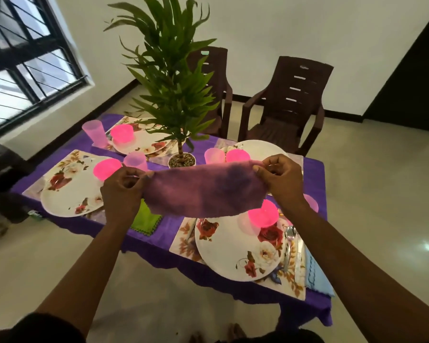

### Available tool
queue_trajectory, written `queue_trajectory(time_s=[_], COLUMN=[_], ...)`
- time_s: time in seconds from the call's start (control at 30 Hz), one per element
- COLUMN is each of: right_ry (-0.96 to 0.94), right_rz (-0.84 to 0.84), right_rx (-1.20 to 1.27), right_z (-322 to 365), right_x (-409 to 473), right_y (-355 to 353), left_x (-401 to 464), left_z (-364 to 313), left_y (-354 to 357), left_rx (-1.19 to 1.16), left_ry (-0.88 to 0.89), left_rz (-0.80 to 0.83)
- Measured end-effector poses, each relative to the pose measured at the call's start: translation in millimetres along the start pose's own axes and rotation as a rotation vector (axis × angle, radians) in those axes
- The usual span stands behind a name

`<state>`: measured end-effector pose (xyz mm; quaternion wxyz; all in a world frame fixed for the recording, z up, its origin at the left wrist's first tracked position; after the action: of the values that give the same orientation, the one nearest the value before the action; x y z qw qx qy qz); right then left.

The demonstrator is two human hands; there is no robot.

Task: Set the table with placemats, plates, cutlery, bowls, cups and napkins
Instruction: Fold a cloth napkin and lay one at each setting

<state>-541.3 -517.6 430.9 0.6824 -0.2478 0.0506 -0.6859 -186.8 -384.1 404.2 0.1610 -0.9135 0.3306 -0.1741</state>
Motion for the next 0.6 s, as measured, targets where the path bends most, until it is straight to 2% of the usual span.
queue_trajectory(time_s=[0.37,0.6], right_ry=[0.107,0.170], right_rz=[-0.131,-0.151], right_rx=[0.084,0.357], right_z=[-10.6,-18.1], right_x=[-22.6,-30.2], right_y=[-17.1,-30.1], left_x=[20.6,24.8], left_z=[7.3,7.9], left_y=[20.4,38.6], left_rx=[-0.078,-0.127], left_ry=[0.026,0.038], left_rz=[0.161,0.267])
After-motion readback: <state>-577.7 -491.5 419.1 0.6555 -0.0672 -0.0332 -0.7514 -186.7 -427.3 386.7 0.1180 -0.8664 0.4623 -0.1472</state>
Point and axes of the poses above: each hand's wrist, its own x-axis towards the middle knuckle, its own y-axis out of the palm, z = x × y, the point moved 4 cm from there along x, towards the middle knuckle, and after that the axes turned 7 degrees about -y, right-handed, at the moved point
